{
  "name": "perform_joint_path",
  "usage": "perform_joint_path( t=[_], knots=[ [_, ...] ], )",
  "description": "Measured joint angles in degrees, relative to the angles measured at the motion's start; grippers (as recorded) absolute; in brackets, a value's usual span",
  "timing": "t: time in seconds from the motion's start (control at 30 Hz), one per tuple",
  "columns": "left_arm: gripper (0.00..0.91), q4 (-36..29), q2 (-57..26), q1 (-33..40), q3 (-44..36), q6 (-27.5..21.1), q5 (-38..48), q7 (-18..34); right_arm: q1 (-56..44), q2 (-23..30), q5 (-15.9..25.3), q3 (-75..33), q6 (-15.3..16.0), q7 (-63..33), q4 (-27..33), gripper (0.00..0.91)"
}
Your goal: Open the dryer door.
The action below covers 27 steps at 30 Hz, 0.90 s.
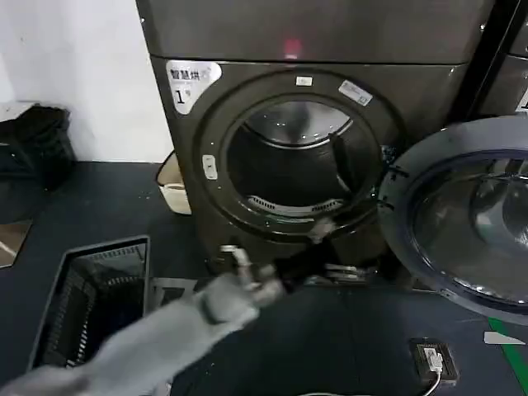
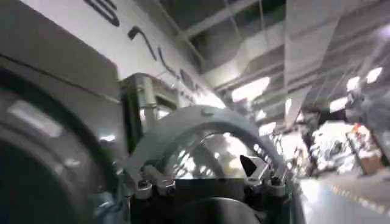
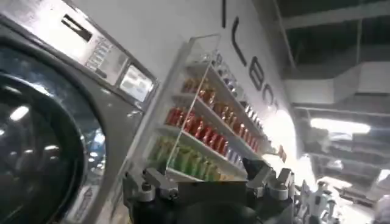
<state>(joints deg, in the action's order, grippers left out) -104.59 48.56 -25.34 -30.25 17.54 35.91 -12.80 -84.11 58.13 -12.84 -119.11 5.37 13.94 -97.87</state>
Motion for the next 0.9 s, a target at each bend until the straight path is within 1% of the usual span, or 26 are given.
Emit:
perform_joint_path(
  t=[0.13, 0.23, 0.37, 0.43, 0.47, 0.57, 0.67, 0.8, 0.9],
  knots=[
    [0.907, -3.15, -8.99, -2.53, 2.69, -6.71, 1.06, -1.13, 0.67, -1.00, 3.18, -0.97, 0.14, 0.26, -0.01, 0.907],
    [0.907, -4.56, -15.20, -3.03, 3.67, -11.00, 3.88, -1.27, 1.23, -1.55, 5.09, -1.12, 0.04, 0.49, 0.16, 0.907],
    [0.907, -6.99, -24.11, -4.30, 5.61, -15.92, 4.17, -5.04, 1.87, -2.23, 6.05, -1.05, -0.03, 1.14, 0.59, 0.907],
    [0.907, -8.59, -28.37, -6.40, 8.03, -19.09, 3.85, -6.63, 2.40, -2.19, 6.62, -0.72, -0.96, 2.06, 0.80, 0.907],
    [0.907, -9.20, -30.23, -7.41, 9.11, -20.04, 3.56, -6.81, 2.69, -2.04, 7.27, -0.49, -1.44, 2.29, 0.85, 0.907],
    [0.907, -10.57, -35.94, -10.10, 12.26, -22.56, 3.51, -7.42, 3.58, -1.77, 7.54, -0.02, -1.53, 2.39, 0.50, 0.907],
    [0.907, -10.58, -40.97, -11.66, 14.25, -24.51, 3.08, -9.38, 4.04, -1.69, 8.02, -0.13, -1.48, 2.49, 0.33, 0.907],
    [0.907, -9.31, -47.78, -13.10, 15.78, -26.59, 2.03, -13.01, 4.07, -1.84, 8.45, -0.91, -1.62, 2.70, 0.83, 0.907],
    [0.907, -7.29, -51.08, -14.24, 16.29, -27.59, -1.74, -14.50, 4.01, -2.00, 8.40, -1.40, -1.62, 2.89, 0.85, 0.907]
  ],
)
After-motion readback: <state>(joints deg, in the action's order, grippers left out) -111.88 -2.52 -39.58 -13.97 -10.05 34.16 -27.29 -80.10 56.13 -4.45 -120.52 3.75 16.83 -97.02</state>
